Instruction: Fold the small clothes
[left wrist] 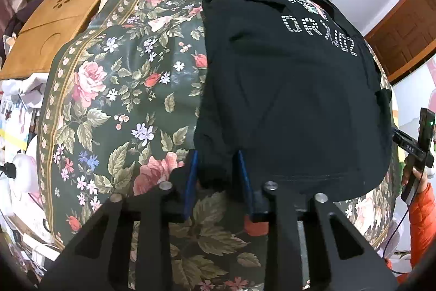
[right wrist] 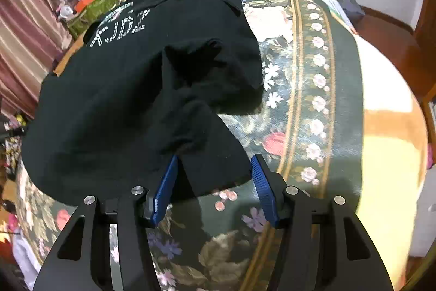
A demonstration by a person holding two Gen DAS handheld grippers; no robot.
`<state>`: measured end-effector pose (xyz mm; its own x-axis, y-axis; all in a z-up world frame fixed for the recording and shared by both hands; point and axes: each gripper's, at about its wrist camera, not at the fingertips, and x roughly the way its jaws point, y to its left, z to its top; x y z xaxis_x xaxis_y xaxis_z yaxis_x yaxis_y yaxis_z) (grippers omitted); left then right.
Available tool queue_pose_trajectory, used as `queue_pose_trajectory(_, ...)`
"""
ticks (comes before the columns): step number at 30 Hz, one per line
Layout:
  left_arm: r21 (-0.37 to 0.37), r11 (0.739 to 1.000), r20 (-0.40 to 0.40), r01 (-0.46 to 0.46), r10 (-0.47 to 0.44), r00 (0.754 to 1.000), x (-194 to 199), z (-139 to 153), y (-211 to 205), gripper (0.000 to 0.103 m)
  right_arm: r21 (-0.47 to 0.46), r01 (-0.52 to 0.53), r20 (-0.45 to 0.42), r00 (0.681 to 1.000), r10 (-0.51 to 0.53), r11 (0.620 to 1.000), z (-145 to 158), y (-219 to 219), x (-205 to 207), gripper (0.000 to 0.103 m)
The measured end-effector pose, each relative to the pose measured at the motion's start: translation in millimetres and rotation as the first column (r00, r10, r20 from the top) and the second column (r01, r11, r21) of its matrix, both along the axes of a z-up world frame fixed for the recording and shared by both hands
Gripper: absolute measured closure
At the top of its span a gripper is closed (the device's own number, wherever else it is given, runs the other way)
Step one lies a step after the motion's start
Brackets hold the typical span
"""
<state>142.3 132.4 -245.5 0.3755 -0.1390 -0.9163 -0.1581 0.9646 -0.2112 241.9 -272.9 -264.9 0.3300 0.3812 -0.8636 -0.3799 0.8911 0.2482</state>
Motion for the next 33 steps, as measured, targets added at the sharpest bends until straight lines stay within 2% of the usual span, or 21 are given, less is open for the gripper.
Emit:
queue_pose_trajectory(1,0.007,1.0,0.003,0.005,-0.005,1.0,0,2,-3,0.088,0.008,-0.007,-0.001,1.0,0.007,1.0,1,2,-1,0.076)
queue_pose_trajectory(2,0.014,1.0,0.004,0.008,-0.008,1.0,0,3,-5,0.091,0.019,-0.01,-0.006,1.0,0.011,1.0,2,3,-1,0.093)
queue_pose_trajectory(3,0.025,1.0,0.005,0.011,-0.011,1.0,0,5,-7,0.093,0.019,-0.01,-0.005,1.0,0.01,1.0,3,3,-2,0.095)
queue_pose_trajectory(9,0.069,0.997,0.049,0.016,-0.019,0.999,-4,24,-14,0.095,0.041,-0.016,0.071,0.997,0.013,0.999,33,-1,-17,0.096)
queue_pose_trajectory(14,0.088,0.996,0.162,0.006,-0.02,0.987,-6,72,-16,0.095,0.082,-0.037,0.162,0.987,0.023,0.996,82,-8,-30,0.097)
queue_pose_trajectory(18,0.096,0.995,0.268,0.016,-0.041,0.962,-4,122,-23,0.095,0.104,-0.044,0.257,0.966,0.016,0.994,124,-11,-32,0.097)
queue_pose_trajectory(21,0.123,0.992,0.351,0.017,-0.06,0.935,0,161,-34,0.095,0.118,-0.043,0.325,0.946,0.002,0.992,155,-10,-29,0.097)
queue_pose_trajectory(24,0.144,0.99,0.404,0.005,-0.064,0.912,6,189,-39,0.096,0.118,-0.034,0.396,0.918,-0.016,0.992,186,-8,-22,0.097)
queue_pose_trajectory(28,0.169,0.985,0.455,-0.029,-0.052,0.889,20,215,-37,0.096,0.122,-0.017,0.45,0.892,-0.04,0.992,210,-5,-10,0.097)
queue_pose_trajectory(33,0.155,0.985,0.481,-0.081,-0.003,0.877,44,230,-24,0.096,0.116,0.001,0.492,0.869,-0.059,0.993,227,3,12,0.097)
